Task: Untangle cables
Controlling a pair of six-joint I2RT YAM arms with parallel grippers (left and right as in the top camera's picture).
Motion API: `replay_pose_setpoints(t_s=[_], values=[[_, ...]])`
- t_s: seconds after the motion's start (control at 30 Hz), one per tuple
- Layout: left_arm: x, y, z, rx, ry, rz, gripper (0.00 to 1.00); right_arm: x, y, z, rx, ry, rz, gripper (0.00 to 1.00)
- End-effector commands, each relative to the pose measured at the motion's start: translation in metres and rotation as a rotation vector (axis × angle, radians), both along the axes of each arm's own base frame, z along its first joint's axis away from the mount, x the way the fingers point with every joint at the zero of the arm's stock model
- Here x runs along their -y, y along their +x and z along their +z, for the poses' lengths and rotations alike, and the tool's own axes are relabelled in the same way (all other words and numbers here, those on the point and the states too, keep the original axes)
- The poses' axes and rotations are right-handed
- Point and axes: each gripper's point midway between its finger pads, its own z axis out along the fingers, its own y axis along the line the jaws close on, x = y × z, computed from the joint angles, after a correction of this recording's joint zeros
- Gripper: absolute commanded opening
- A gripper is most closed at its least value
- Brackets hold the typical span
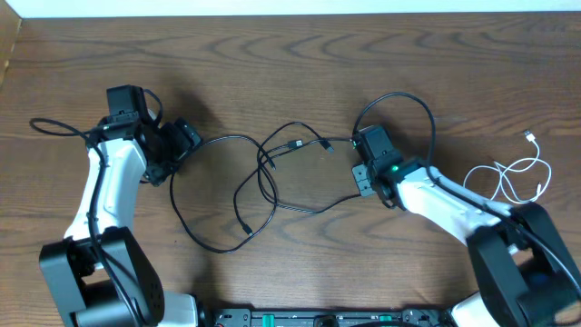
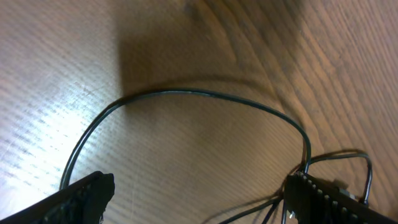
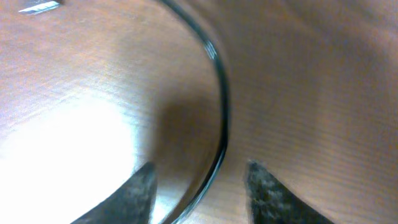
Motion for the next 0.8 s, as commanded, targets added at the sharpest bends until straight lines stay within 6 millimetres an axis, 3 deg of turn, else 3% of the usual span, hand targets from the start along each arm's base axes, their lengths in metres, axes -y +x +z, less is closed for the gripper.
replay_pose_setpoints(t_s=[0.0, 0.07, 0.1, 0.17, 0.27, 0.4, 0.43, 0.5, 0.57, 0.63, 0.77], values=[[0.004, 0.002, -0.01, -0.015, -0.015, -0.033, 0.93, -0.049, 0.019, 0.08, 0.113, 0.258, 0.055, 0.33], [0.004, 0.002, -0.013, -0.025, -0.018, -0.03, 0.93, -0.067, 0.024, 0.113, 0.164, 0.383, 0.073, 0.24], [0.004, 0.001, -0.016, -0.033, -0.02, -0.03, 0.93, -0.079, 0.025, 0.13, 0.187, 0.468, 0.089, 0.08], [0.004, 0.001, -0.017, -0.038, -0.021, -0.03, 0.92, -0.092, 0.024, 0.142, 0.187, 0.556, 0.106, 0.01], [0.005, 0.0, -0.017, -0.038, -0.025, -0.031, 0.85, -0.106, 0.016, 0.138, 0.128, 0.624, 0.129, 0.01], [0.008, 0.001, -0.017, -0.034, -0.041, -0.037, 0.51, -0.128, 0.0, 0.116, 0.023, 0.649, 0.189, 0.01], [0.008, 0.001, -0.017, -0.033, -0.041, -0.037, 0.36, -0.136, -0.006, 0.109, -0.01, 0.657, 0.212, 0.02], [0.008, 0.001, -0.017, -0.033, -0.041, -0.037, 0.1, -0.149, -0.018, 0.095, -0.066, 0.668, 0.249, 0.22], [0.008, 0.001, -0.017, -0.033, -0.041, -0.038, 0.08, -0.163, -0.027, 0.081, -0.112, 0.671, 0.283, 0.38], [0.011, 0.002, -0.017, -0.034, -0.041, -0.045, 0.08, -0.178, -0.035, 0.068, -0.136, 0.673, 0.32, 0.47], [0.021, 0.005, -0.016, -0.024, -0.038, -0.076, 0.07, -0.203, -0.038, 0.046, -0.126, 0.679, 0.372, 0.42]])
